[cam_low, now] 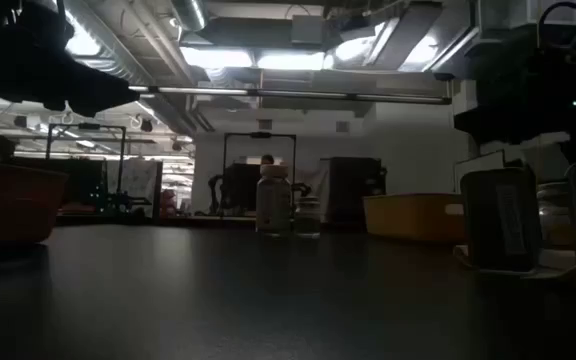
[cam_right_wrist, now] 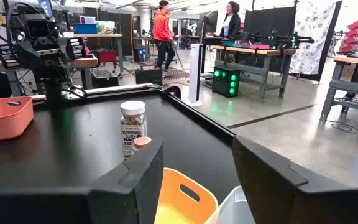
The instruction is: Sort spices by type
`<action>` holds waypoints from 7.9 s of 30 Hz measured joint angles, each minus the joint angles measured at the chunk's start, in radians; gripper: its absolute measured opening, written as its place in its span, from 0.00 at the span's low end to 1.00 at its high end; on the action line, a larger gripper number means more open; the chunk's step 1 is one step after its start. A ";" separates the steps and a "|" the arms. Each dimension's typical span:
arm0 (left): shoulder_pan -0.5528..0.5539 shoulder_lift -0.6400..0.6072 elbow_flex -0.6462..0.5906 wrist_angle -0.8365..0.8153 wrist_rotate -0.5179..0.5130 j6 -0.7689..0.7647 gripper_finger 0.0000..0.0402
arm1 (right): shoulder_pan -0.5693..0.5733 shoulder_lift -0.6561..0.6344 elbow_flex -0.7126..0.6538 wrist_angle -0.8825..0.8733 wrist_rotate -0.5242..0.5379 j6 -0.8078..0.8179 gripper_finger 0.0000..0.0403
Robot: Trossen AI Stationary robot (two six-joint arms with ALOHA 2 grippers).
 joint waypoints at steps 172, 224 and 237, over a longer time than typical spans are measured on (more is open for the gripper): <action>0.000 0.000 -0.001 0.075 -0.047 -0.049 0.54 | 0.000 0.794 0.493 0.033 -0.159 -0.008 0.57; 0.000 0.000 0.002 0.008 -0.048 -0.082 0.54 | 0.098 1.717 0.929 0.169 -0.172 -0.283 0.57; 0.000 0.000 0.002 0.006 -0.048 -0.082 0.54 | 0.098 1.725 0.929 0.175 -0.171 -0.280 0.57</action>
